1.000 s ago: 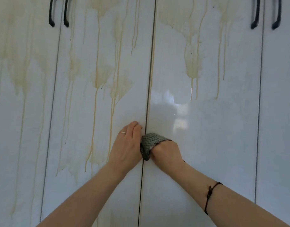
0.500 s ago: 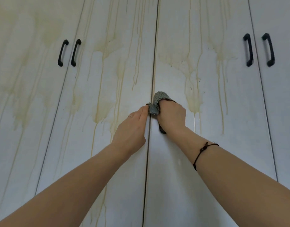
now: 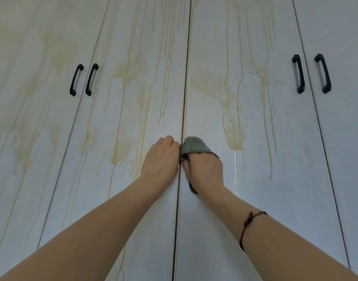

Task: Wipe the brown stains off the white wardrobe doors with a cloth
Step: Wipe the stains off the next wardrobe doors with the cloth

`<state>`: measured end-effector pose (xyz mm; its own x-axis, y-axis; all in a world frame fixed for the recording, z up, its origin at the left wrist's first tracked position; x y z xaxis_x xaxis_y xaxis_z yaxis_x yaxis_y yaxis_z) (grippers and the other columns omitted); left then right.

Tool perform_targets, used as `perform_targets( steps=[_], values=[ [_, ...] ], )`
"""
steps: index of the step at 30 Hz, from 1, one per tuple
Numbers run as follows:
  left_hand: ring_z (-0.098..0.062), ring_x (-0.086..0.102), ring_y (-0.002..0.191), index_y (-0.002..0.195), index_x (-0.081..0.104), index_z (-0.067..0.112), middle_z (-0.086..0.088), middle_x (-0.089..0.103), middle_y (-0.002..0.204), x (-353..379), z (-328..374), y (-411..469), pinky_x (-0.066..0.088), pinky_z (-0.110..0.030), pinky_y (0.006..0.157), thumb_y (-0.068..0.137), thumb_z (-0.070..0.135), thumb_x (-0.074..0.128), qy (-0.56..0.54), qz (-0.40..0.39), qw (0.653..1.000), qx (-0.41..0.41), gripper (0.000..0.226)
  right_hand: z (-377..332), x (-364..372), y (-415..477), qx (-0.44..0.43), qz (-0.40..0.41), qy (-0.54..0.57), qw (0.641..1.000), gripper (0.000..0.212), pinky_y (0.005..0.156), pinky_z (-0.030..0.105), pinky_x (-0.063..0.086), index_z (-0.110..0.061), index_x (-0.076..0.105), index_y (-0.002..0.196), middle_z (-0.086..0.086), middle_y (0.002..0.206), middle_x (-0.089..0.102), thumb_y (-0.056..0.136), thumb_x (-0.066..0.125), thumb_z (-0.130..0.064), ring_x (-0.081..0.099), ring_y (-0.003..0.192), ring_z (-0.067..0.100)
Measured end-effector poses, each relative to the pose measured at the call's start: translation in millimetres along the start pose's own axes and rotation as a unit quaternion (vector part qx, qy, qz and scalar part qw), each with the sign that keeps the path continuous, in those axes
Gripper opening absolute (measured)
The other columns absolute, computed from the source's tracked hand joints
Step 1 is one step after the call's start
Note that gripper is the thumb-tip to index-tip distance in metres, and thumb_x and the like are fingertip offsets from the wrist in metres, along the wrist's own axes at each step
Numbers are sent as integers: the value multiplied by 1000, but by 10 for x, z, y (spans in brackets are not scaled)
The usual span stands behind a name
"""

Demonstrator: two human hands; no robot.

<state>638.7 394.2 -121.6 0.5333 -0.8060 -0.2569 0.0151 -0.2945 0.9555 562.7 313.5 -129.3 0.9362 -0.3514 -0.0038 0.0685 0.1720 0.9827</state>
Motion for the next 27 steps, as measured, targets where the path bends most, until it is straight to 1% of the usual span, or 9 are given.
perform_targets(
  steps=[3, 6, 8, 13, 17, 20, 22, 25, 27],
  values=[
    [-25, 51, 104, 115, 55, 9, -6, 54, 122, -18, -41, 41, 44, -36, 84, 88, 4, 53, -19, 21, 1000, -4, 28, -21, -13, -222, -53, -51, 65, 995, 3, 64, 18, 25, -23, 57, 92, -9, 85, 55, 91, 57, -25, 51, 75, 13],
    [-26, 51, 111, 119, 55, 12, -4, 55, 128, 19, -13, 83, 44, -38, 89, 88, 6, 51, 18, 27, 999, 2, 32, 135, 105, -40, 17, -127, 17, 992, 18, 51, 24, 24, -31, 48, 78, -14, 69, 49, 88, 58, -41, 53, 67, 14],
    [-25, 53, 106, 119, 55, 14, -3, 57, 126, 42, -6, 88, 45, -38, 88, 88, 6, 48, 29, 32, 999, -5, 32, 257, 164, 202, 85, -156, 16, 984, 25, 49, 27, 30, -30, 44, 74, -13, 67, 49, 81, 64, -41, 51, 64, 16],
    [-31, 55, 109, 137, 50, 9, -8, 47, 148, 171, -44, 44, 48, -40, 91, 84, 1, 51, 37, 41, 998, -1, 54, 323, 184, 620, 121, -126, 30, 984, 21, 51, 29, 37, -27, 40, 73, -11, 70, 50, 77, 60, -19, 54, 67, 21],
    [-32, 55, 109, 144, 44, 6, -12, 46, 149, 221, -18, 50, 47, -39, 94, 87, 6, 46, 55, 31, 998, 8, 57, 364, 169, 987, 150, -85, 35, 984, 11, 55, 30, 39, -24, 53, 83, -12, 71, 48, 78, 61, -19, 54, 72, 23],
    [-32, 52, 116, 149, 37, 5, -12, 39, 154, 228, -17, 57, 44, -38, 100, 86, 6, 44, 74, 15, 997, 8, 64, 349, 130, 1214, 150, -75, 28, 985, 10, 53, 29, 35, -23, 54, 83, -11, 70, 49, 79, 60, -16, 55, 73, 24],
    [-31, 52, 115, 146, 41, 7, -10, 43, 151, 199, -16, 61, 45, -38, 98, 84, 5, 45, 71, 10, 997, 4, 63, 315, 119, 1190, 130, -83, 15, 988, 8, 55, 29, 34, -23, 53, 83, -11, 70, 48, 81, 58, -16, 55, 73, 24],
    [-29, 54, 102, 126, 54, 11, -6, 59, 123, 108, -12, 60, 48, -37, 84, 84, 5, 46, 38, 13, 999, -14, 43, 230, 132, 836, 84, -103, -5, 991, 6, 57, 29, 36, -24, 52, 79, -11, 68, 48, 79, 57, -23, 51, 67, 22],
    [-29, 55, 101, 125, 54, 12, -6, 59, 122, 66, 12, 67, 46, -39, 81, 85, 7, 47, 38, 9, 999, -19, 40, 151, 115, 480, 47, -116, -28, 992, 10, 55, 29, 32, -25, 48, 74, -11, 65, 45, 79, 57, -26, 46, 62, 21]
  ],
)
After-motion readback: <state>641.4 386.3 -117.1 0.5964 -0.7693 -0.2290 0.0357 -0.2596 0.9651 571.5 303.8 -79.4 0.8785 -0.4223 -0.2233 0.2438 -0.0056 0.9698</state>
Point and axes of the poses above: each hand's wrist, its own y-axis towards the middle knuckle, its own x-axis out of the palm, z = x × y, the point moved 7 cm from there along y, towards the middle knuckle
